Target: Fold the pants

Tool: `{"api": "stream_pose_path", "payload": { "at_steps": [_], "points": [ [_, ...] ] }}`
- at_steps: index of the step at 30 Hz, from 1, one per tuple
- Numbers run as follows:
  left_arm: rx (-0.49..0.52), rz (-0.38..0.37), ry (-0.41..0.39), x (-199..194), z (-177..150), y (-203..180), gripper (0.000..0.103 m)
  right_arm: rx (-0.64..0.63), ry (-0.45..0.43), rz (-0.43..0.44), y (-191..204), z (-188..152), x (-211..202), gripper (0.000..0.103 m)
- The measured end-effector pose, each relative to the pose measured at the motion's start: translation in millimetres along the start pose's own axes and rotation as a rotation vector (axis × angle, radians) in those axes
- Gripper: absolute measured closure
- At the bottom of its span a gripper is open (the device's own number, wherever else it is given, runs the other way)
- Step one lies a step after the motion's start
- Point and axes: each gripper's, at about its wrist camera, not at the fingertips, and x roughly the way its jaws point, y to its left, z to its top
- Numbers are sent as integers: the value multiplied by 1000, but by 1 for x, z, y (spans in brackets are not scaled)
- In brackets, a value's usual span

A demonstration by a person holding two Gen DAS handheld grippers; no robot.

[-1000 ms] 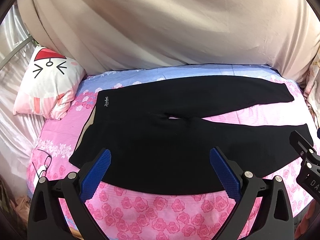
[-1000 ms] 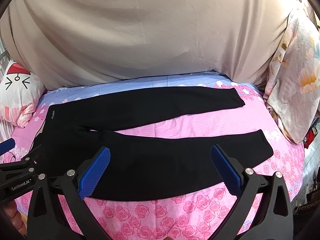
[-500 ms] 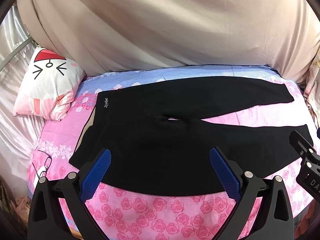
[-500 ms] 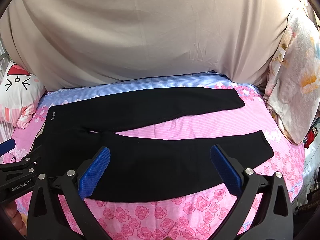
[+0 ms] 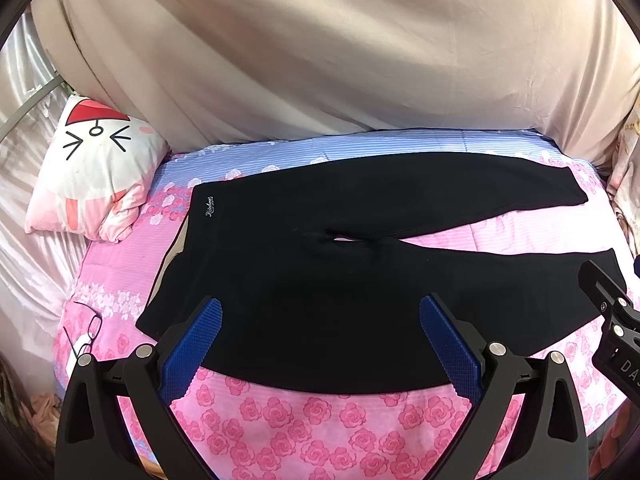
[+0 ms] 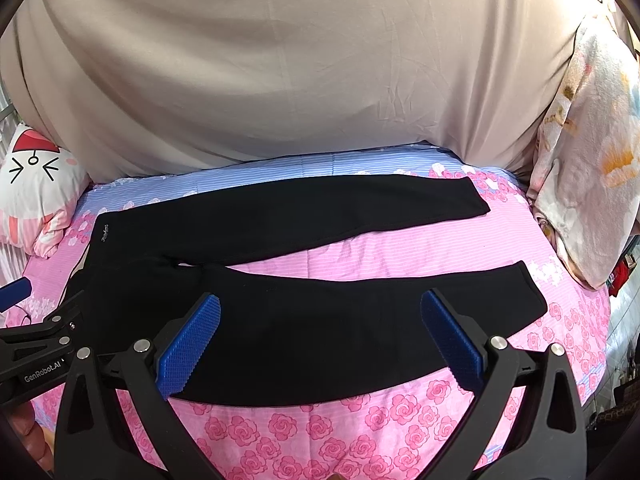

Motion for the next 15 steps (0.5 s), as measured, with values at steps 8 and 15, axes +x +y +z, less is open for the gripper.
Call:
{"api": "stream_pose_path", "payload": {
  "at_steps": [8, 15],
  "points": [
    [1, 1, 0, 0, 0, -1, 5, 0, 0, 0, 0, 0, 0, 5],
    [0, 3, 3, 2, 1, -1, 5, 0, 2, -1, 0, 0, 1, 5]
  ]
}}
